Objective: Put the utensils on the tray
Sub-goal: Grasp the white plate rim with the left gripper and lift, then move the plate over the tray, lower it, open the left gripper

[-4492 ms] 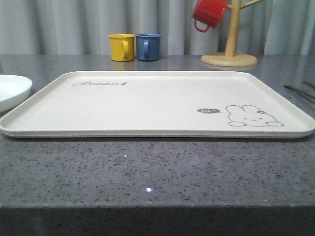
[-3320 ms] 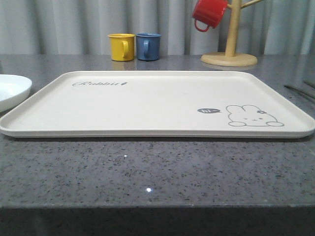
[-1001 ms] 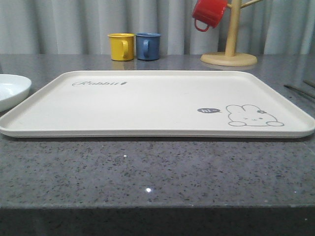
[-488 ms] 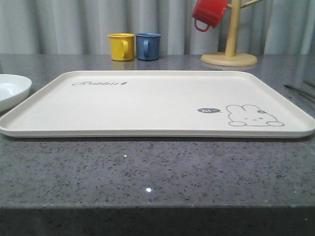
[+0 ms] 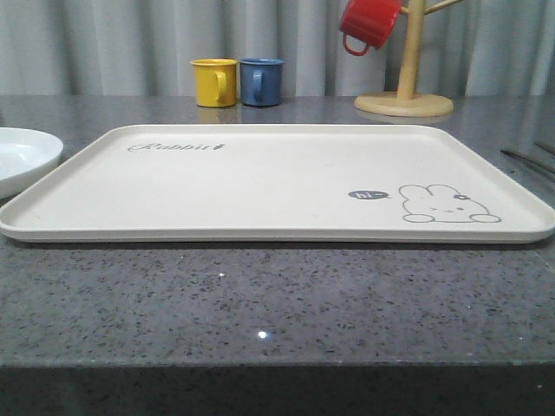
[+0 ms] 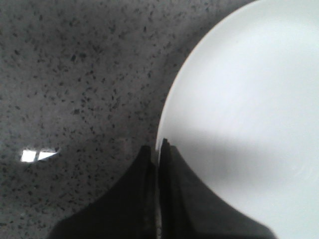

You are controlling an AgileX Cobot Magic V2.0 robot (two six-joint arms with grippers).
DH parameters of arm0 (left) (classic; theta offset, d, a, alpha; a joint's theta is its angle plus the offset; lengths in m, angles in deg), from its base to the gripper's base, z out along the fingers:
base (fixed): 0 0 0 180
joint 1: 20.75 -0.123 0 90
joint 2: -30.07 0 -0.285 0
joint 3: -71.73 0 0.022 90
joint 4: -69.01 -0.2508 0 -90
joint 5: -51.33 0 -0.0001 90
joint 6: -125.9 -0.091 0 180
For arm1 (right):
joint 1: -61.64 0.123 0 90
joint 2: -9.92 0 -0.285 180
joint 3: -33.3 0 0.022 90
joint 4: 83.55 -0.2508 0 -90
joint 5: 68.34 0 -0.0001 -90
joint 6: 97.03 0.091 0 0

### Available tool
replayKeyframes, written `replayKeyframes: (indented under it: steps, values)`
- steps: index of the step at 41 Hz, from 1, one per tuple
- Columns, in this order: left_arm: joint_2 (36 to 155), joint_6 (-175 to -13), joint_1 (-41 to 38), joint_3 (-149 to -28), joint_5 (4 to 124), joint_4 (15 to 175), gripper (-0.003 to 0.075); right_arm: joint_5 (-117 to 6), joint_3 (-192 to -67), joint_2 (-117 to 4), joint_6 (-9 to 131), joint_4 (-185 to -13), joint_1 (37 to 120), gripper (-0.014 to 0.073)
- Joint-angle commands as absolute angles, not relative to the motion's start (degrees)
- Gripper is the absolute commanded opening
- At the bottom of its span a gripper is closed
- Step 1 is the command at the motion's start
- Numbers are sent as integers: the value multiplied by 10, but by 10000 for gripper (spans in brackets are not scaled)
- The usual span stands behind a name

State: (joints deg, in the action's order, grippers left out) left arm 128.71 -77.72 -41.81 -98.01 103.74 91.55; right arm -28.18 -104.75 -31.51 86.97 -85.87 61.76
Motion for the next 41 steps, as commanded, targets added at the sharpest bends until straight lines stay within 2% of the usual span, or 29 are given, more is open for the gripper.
replayKeyframes:
  steps: [1, 13, 31, 41]
  values:
    - [1253, -781, -415, -1021, 1050, 950, -18, -318, -1062, -321, 863, -858, 615, 447]
    - [1221, -847, -367, -1064, 1083, 1039, -18, -318, -1062, -321, 863, -858, 615, 447]
    - [1247, -863, -145, -1064, 1058, 1050, -18, -318, -1062, -321, 863, -858, 615, 447]
    - [1303, -862, -110, -1064, 1039, 1050, -18, -318, -1062, -321, 863, -858, 615, 447]
